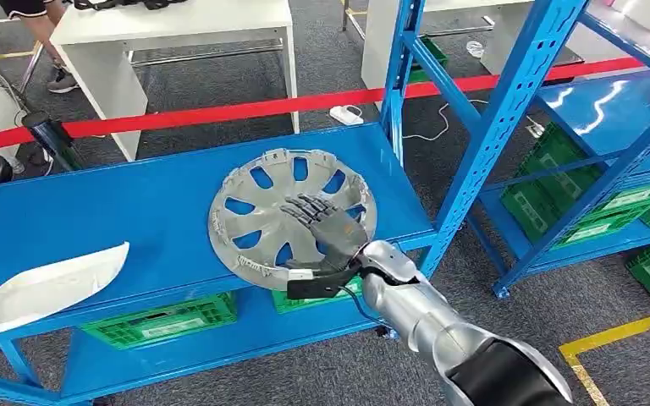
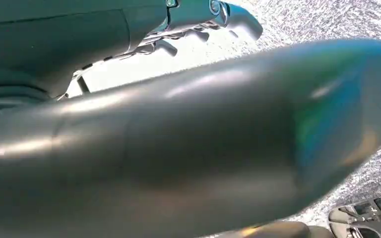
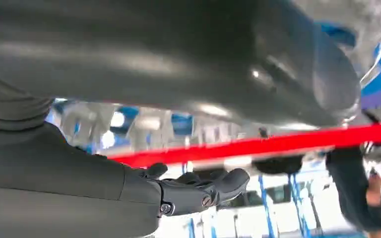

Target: Take the parts from the cabinet and place them on the table.

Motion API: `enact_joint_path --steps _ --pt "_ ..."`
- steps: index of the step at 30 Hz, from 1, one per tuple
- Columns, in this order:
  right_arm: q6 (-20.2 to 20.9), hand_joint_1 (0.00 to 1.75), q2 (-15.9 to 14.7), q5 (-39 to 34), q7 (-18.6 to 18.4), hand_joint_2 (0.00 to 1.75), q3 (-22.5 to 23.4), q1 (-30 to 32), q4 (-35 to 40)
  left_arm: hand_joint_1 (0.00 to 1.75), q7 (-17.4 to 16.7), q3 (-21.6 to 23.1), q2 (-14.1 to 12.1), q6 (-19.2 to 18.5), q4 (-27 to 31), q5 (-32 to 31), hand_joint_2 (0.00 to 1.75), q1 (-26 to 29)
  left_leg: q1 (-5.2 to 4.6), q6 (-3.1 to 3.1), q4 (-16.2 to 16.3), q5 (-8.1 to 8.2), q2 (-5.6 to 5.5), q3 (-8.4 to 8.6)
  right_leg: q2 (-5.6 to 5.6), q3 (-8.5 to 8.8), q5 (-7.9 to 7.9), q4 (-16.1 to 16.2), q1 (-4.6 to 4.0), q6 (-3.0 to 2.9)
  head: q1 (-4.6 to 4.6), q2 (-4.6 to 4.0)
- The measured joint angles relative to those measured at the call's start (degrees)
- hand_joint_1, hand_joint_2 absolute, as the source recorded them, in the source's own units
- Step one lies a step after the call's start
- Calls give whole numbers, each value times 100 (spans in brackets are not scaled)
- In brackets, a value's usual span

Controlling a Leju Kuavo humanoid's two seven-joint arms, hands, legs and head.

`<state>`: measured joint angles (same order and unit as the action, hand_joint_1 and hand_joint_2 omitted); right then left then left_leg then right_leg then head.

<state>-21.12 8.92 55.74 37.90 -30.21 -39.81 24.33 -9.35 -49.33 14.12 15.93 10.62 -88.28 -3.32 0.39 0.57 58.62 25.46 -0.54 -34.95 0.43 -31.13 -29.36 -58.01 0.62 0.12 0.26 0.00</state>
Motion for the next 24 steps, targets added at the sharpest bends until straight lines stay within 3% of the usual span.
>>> enact_joint_path --steps 6,13,17,24 --pt "747 0 129 -85 4 0 4 44 -101 0 -50 44 0 -61 0 -2 0 -1 0 0 -1 0 -1 0 0 0 -2 0 0 -3 0 0" --pt "1090 0 206 15 -9 0 4 131 -182 0 -114 81 0 -101 0 -4 0 -2 0 0 -1 0 -1 0 0 0 -2 0 0 -3 0 0" --pt "1321 0 232 226 -301 0 -67 138 -208 0 -98 81 0 -114 0 0 0 -5 0 2 -1 2 1 7 0 1 -3 0 0 -3 0 0" --pt "1321 0 223 640 -839 0 -457 66 -238 0 -125 81 0 -101 0 109 0 -5 1 2 -2 3 2 31 0 21 -11 0 0 -3 0 0"
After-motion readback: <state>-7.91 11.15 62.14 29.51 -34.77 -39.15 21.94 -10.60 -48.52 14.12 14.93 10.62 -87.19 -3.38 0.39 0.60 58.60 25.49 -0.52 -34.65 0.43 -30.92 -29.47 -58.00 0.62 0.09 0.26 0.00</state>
